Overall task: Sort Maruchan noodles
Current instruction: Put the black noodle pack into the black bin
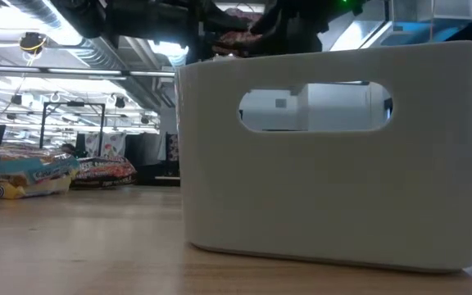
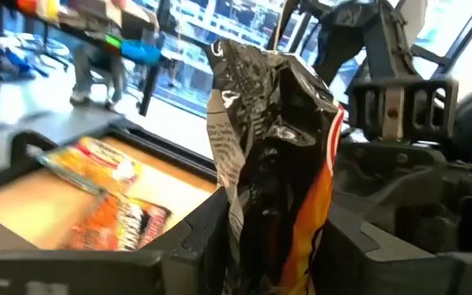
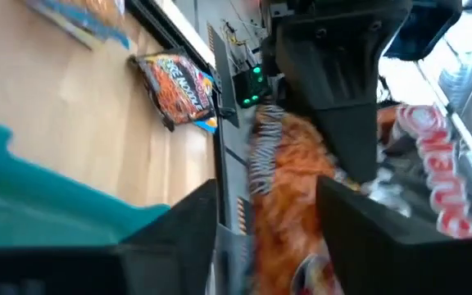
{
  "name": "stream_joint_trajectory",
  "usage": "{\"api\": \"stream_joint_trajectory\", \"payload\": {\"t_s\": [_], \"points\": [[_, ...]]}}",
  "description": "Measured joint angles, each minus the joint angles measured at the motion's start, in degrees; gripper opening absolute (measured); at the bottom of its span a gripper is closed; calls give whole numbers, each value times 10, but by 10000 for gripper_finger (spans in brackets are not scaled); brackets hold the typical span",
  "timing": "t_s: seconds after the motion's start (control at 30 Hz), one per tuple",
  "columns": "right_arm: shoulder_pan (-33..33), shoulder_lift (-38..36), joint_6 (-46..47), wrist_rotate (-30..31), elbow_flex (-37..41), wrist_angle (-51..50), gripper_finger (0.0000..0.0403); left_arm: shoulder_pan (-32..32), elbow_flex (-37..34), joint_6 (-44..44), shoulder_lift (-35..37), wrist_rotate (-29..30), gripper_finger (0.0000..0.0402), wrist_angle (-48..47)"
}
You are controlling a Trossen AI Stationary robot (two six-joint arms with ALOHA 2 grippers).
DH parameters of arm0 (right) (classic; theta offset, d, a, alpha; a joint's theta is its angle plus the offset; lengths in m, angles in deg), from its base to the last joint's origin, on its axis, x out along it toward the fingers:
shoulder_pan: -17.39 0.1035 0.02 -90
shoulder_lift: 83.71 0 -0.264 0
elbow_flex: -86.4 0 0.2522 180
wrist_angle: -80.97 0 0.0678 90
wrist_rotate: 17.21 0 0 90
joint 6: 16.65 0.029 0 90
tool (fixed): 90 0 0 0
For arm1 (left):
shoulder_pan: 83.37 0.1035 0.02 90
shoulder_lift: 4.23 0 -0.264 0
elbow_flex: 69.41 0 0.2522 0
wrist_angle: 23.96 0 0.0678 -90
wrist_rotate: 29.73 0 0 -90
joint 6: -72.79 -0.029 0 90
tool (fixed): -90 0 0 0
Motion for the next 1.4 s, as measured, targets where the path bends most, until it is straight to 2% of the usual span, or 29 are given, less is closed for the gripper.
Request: {"api": "stream_joint_trajectory", "payload": {"t_s": [0.13,0.3,0.53,0.7,0.8,0.87,1.03,1.17,1.4], "points": [[18,-20,62,0,0,-3,249,9,0,-31,18,0,127,-7],[31,-66,150,-36,0,-45,269,9,0,-104,20,0,127,-29],[2,-147,312,-162,0,-140,270,-39,0,-326,20,-41,127,-123],[-54,-155,411,-276,0,-159,271,-87,0,-425,16,7,128,-138],[-90,-135,459,-350,0,-162,271,-100,0,-433,16,51,128,-140],[-105,-122,468,-377,0,-157,271,-101,0,-431,16,70,128,-144],[-123,-93,465,-386,-14,-173,271,-96,0,-414,16,82,128,-179],[-138,-59,461,-386,-68,-251,261,-87,-1,-397,16,83,128,-202],[-165,26,430,-396,-216,-444,229,-77,-1,-384,16,83,128,-206]]}}
